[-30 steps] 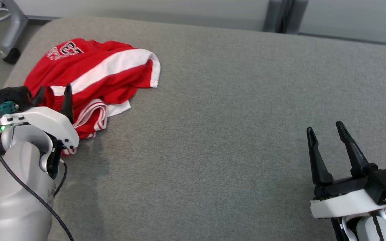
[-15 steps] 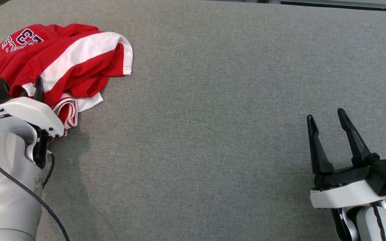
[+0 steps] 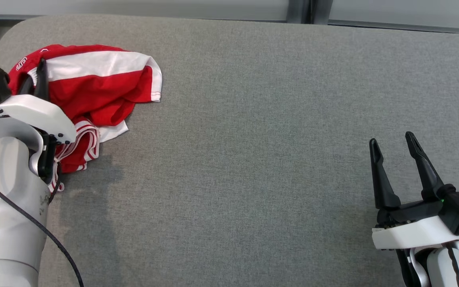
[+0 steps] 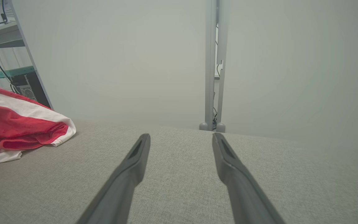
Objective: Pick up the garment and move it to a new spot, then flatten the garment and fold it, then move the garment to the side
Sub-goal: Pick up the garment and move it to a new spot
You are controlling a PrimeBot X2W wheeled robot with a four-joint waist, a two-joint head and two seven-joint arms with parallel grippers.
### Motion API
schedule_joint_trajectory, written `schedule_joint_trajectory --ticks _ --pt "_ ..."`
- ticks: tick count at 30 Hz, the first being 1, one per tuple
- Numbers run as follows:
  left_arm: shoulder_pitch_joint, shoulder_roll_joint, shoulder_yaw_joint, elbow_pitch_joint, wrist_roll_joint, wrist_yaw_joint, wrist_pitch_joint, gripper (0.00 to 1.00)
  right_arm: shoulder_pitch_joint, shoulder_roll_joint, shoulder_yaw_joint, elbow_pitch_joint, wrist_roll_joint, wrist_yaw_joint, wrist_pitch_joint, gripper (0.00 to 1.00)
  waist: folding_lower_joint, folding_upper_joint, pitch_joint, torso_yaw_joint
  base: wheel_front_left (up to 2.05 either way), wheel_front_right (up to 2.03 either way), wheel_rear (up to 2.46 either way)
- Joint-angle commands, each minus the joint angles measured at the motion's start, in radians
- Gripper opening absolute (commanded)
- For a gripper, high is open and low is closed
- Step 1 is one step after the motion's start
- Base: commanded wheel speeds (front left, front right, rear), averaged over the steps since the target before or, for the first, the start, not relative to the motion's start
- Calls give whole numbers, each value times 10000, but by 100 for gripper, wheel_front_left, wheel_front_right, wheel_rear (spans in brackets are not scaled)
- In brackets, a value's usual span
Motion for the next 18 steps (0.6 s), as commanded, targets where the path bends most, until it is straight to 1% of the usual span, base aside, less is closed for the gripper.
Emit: schedule_joint_trajectory --ticks 1,6,14,18 --pt "-225 -36 -168 -134 70 -109 62 0 126 -62 -59 32 51 1 -28 100 0 0 -246 -26 0 0 0" --pt "-269 -320 -596 -478 40 -248 189 0 267 -64 -149 49 146 1 -28 100 0 0 -558 -90 0 0 0" --pt "50 -1415 -1699 -1337 -180 -316 424 0 641 -62 -379 122 276 1 -26 100 0 0 -1091 -330 0 0 0" --pt "156 -1729 -2436 -1907 -538 -336 555 0 782 -64 -459 95 299 1 -28 100 0 0 -1240 -549 0 0 0"
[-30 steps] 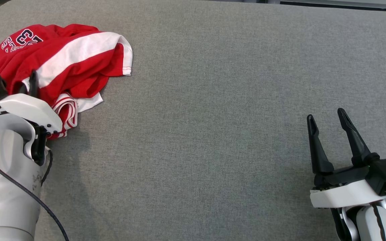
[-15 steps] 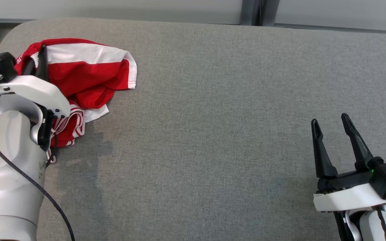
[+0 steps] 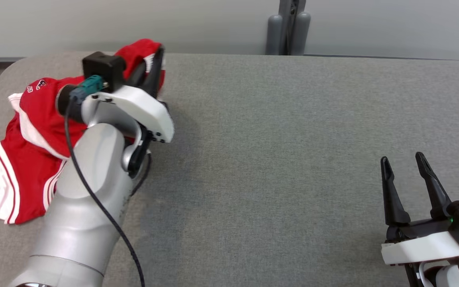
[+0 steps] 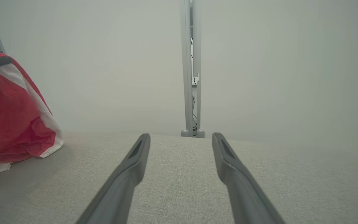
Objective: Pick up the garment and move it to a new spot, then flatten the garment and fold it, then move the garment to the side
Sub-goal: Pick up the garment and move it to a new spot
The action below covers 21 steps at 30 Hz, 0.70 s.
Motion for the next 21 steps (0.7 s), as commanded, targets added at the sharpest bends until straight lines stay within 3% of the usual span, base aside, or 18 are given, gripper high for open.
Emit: schedule_joint_trajectory --ticks 1,7,12,21 --pt "70 9 -230 -267 -191 -36 44 0 110 -66 -70 -10 37 1 -28 100 0 0 -88 -135 0 0 0" --pt "107 -46 -2031 -2000 -1749 -28 350 0 246 -64 -159 0 38 1 -28 100 0 0 -247 -543 0 0 0" --pt "-110 -33 -3132 -3492 -2688 363 601 0 309 -64 -179 -12 75 1 -26 100 0 0 -376 -879 0 0 0" --pt "-680 -34 -4224 -5280 -3964 1223 796 0 355 -63 -38 86 128 1 -26 100 0 0 -575 -1335 0 0 0"
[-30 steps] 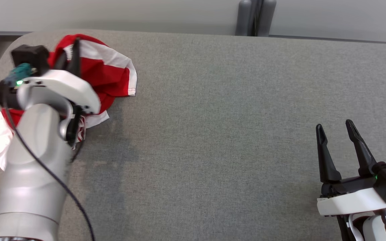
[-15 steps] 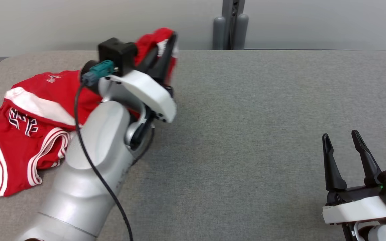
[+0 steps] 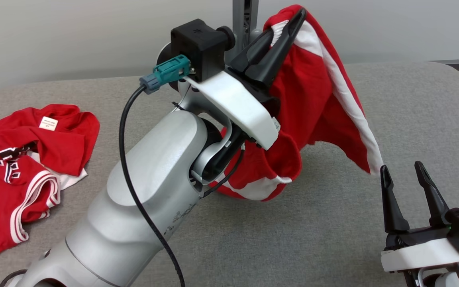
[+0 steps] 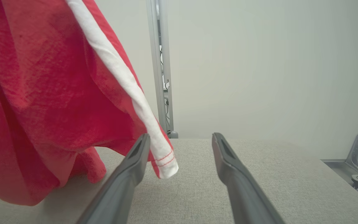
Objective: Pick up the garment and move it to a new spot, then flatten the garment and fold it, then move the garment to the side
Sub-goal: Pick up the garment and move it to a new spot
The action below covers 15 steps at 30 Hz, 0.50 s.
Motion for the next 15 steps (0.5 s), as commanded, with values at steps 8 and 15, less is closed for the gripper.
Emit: schedule_joint_trajectory --ticks 8,15 --pt "833 553 -255 1191 -458 124 200 0 -138 -59 117 -129 234 1 -26 100 0 -1 422 -282 0 0 0" --pt "1923 1780 -107 2650 -753 -259 258 0 -171 -61 82 -126 297 1 -26 100 0 -1 668 -350 0 0 0"
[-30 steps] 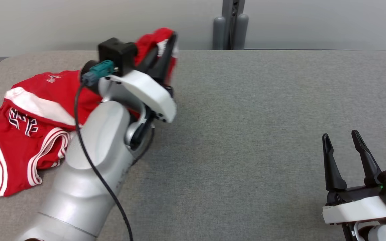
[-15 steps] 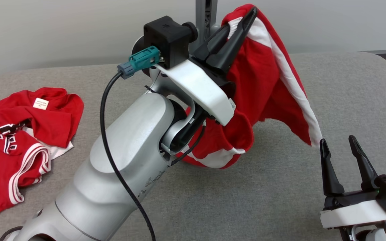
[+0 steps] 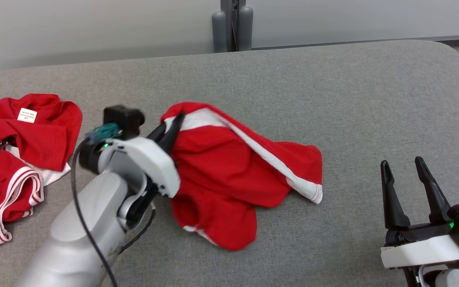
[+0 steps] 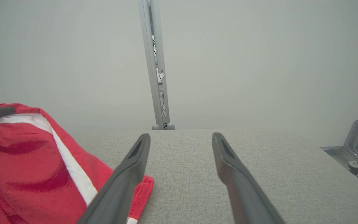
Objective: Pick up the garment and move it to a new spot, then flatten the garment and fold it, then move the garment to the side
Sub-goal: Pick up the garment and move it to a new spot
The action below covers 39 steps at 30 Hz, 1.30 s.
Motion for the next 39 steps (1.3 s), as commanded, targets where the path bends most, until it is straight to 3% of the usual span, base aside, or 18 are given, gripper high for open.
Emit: schedule_joint_trajectory --ticks 1,6,17,29,30,31,32,33,39 --pt "64 12 49 49 -65 -70 -79 0 -67 -62 -34 3 5 1 -27 100 0 0 22 6 0 0 0" --pt "478 282 179 1039 -236 -260 -498 0 -100 -61 -72 44 -29 1 -27 100 0 0 67 73 0 0 0" --pt "837 118 226 3541 -120 -195 -1641 0 -136 -63 235 198 -99 1 -26 100 0 0 35 -29 0 0 0" --pt "1176 -301 438 4873 -340 -636 -2142 2 57 -63 283 394 -191 1 -26 100 0 0 -246 -113 0 0 0" --pt "1192 -356 444 4932 -344 -675 -2150 17 66 -63 296 406 -191 1 -27 100 0 0 -278 -113 0 0 0" --pt "1194 -393 475 4966 -367 -696 -2168 44 83 -63 310 417 -191 1 -26 100 0 0 -311 -110 0 0 0" --pt "1193 -427 514 4969 -393 -718 -2187 93 103 -63 318 425 -193 1 -26 100 0 0 -340 -104 0 0 0" --pt "1198 -426 556 4972 -393 -763 -2198 100 112 -63 322 436 -194 1 -27 100 0 0 -361 -99 0 0 0" --pt "1237 -483 676 4754 -290 -870 -2216 100 152 -63 318 464 -205 1 -27 100 0 0 -462 -44 0 0 0"
